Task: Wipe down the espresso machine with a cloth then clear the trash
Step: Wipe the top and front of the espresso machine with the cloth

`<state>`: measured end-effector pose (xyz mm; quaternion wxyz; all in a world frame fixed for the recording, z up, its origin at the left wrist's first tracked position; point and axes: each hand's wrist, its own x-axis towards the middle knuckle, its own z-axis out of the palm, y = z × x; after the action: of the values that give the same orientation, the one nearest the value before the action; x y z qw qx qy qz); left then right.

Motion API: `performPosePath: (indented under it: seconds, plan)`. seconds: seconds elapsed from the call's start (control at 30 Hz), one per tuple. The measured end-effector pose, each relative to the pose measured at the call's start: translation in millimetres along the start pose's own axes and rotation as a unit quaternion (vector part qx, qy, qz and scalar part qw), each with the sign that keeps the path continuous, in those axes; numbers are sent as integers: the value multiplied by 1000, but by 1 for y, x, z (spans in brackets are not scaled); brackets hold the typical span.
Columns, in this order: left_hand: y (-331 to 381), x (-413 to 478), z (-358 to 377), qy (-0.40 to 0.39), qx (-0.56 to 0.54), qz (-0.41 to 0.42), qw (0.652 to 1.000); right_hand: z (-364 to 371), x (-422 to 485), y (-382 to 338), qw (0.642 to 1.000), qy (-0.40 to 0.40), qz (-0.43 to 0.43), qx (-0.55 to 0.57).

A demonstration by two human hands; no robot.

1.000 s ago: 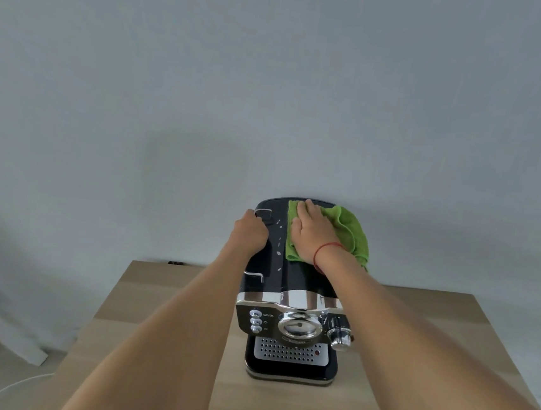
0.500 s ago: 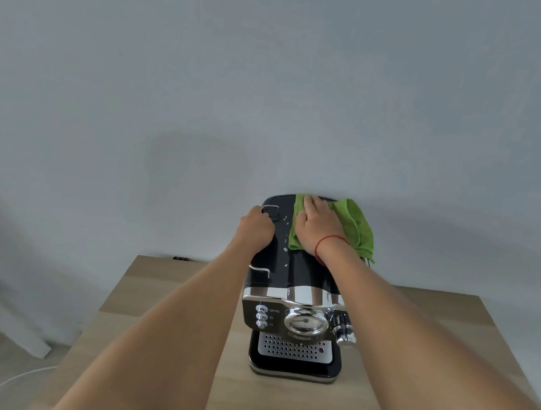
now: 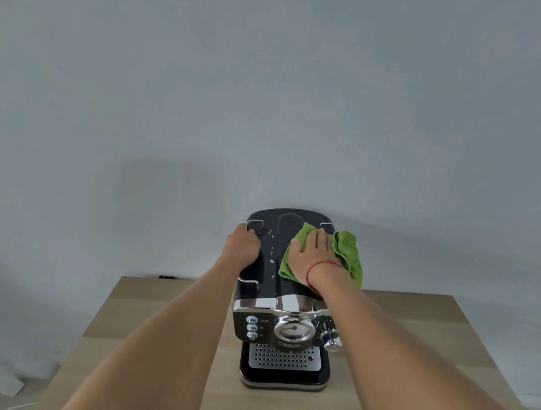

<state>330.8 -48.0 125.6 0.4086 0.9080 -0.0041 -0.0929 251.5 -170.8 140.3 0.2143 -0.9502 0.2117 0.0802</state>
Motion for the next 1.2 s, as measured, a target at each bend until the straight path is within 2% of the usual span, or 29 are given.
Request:
performPosePath:
  seconds: [0.37,0.63,0.8,0.97,1.2]
  plan:
    - [-2,5,1,9,6,9,1000,-4,18,-3,999,17,6,37]
    - [1,-6,-3,1,-14,-1,1000,12,-4,7,994,30,-103,-28]
    - [-2,-9,-4,-8,-20,-2,1000,12,-4,4,987,47,-152,-8]
    - [-3,13,-5,0,-24,-13,1000,4,32,-13,985,55,-156,47]
    - [-5,10,5,-3,-43,-12,999,-8,63,-21,988,74,-123,56]
